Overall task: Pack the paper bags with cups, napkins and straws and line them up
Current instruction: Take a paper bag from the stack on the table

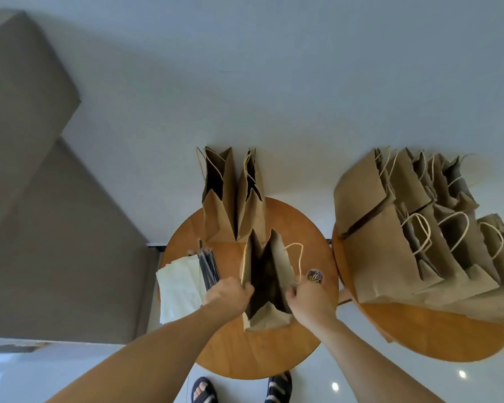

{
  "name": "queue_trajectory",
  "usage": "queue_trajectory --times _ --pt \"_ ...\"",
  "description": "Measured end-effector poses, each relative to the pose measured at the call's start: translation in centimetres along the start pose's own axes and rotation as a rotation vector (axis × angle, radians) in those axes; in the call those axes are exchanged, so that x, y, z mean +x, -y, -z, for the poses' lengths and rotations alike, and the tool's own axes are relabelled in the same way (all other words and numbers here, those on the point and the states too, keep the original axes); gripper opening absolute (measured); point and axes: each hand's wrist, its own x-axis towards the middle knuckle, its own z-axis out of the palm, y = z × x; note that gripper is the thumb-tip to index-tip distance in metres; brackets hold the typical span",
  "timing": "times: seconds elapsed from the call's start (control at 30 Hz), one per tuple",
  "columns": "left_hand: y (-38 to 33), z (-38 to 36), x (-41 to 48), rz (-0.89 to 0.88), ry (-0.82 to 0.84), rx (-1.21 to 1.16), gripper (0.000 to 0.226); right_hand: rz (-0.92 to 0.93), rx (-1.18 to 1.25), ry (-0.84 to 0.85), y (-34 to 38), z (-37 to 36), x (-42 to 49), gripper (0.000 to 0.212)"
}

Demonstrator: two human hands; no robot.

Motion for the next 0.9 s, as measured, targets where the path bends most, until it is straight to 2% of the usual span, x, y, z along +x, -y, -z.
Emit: queue_trajectory --times 0.2,0.37,0.5,0.63,0.83,0.9 --pt "-1.6 -0.4 -0.2 0.087 -0.029 0.029 0.034 0.029 -0.066 -0.018 0.7 0.7 1.8 0.021" --pt "0.0 1.1 0.4 0.181 -0.113 0.089 0.028 -0.043 -0.13 -0.058 -2.2 2.4 2.2 0.014" --pt "1.6 1.0 0.6 0.17 -0.074 -0.06 0.037 -0.051 -0.108 -0.027 -3.2 2.6 2.3 0.015" --pt "1.1 -0.3 0.7 -0.006 0.133 -0.19 0.045 0.023 -0.047 0.033 -1.6 2.3 2.0 0.028" --pt "2.1 2.1 0.7 -0.111 0.241 -0.25 0.074 0.091 -0.031 0.112 -0.7 2.8 1.5 0.061" --pt "2.3 3.5 0.5 -0.143 0.273 -0.196 0.077 0.118 -0.017 0.149 -0.5 3.6 1.2 0.07"
